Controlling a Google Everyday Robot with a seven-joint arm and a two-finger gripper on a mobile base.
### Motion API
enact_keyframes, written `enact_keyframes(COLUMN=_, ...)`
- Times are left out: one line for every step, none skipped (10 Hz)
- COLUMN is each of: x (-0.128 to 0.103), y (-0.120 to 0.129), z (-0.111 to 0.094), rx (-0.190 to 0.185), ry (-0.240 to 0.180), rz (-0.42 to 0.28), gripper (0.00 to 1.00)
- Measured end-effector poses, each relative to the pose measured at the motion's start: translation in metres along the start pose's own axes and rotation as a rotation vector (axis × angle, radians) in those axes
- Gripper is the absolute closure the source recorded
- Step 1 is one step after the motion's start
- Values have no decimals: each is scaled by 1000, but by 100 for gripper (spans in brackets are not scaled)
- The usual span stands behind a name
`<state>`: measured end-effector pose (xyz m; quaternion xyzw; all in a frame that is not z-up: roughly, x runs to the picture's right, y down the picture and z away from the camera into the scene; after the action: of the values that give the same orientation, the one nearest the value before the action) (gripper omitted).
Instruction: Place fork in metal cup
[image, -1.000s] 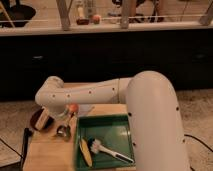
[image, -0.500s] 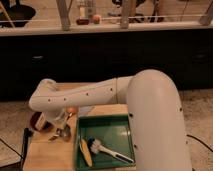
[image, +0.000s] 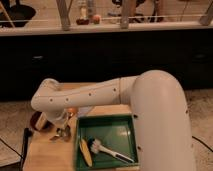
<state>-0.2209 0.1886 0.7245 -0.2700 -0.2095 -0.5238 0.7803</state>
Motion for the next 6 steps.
enact_keyframes(x=0, y=1, z=0, rx=1, ry=-1, rz=2, gripper=21)
enact_keyframes(x=0, y=2, z=0, rx=1, ry=-3, rz=3, gripper=20)
enact_keyframes(x=1, y=2, z=0, rx=1, ry=-6, rz=4, gripper=20)
enact_keyframes(x=1, y=3, z=1, rx=-1, ry=-8, rz=6, gripper=20)
enact_keyframes(x=1, y=4, z=2, rx=-2, ry=-11, rz=8, gripper=20)
enact_keyframes(x=1, y=4, z=2, rx=-3, ry=-13, rz=9, gripper=20)
